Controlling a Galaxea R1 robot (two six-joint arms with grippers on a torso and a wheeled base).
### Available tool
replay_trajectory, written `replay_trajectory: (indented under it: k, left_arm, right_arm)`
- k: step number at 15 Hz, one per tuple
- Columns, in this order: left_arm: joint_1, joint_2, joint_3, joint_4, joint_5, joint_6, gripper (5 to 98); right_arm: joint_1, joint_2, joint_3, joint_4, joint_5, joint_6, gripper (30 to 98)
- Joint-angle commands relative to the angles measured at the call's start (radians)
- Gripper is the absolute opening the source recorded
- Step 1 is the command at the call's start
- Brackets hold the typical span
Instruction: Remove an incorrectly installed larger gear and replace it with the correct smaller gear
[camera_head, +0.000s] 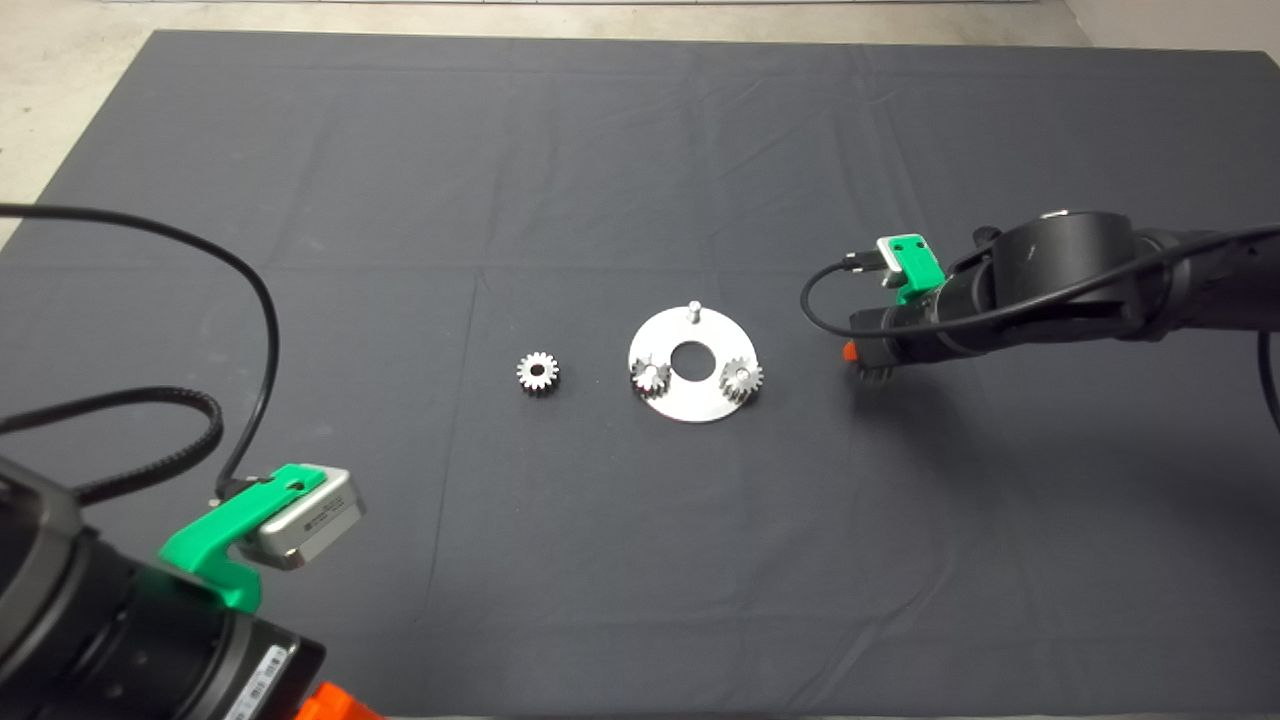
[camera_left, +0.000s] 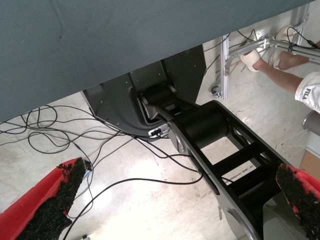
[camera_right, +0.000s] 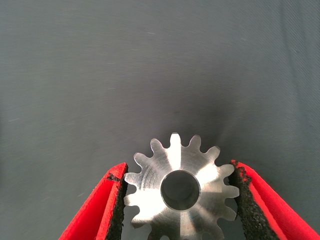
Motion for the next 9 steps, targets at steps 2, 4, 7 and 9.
replay_trajectory:
  k: [2,4,7,9]
  left_arm:
    - [-0.006,0.017,0.016,-0.002,-0.002,-0.006,98.3]
    - [-0.006,0.017,0.016,-0.002,-0.002,-0.006,98.3]
    - [-0.006,0.017,0.016,-0.002,-0.002,-0.006,98.3]
    - [-0.006,0.017,0.016,-0.004,-0.001,-0.006,98.3]
  right_arm:
    - [0.027,0.008,-0.008,-0.048,0.003,0.005,49.4]
    - [0.024,0.011,-0.014,-0.048,0.002,0.001,49.4]
    - [0.024,0.009,-0.009,-0.05,0.002,0.001,49.4]
    - [0.024,0.015,-0.008,-0.05,0.002,-0.002,49.5]
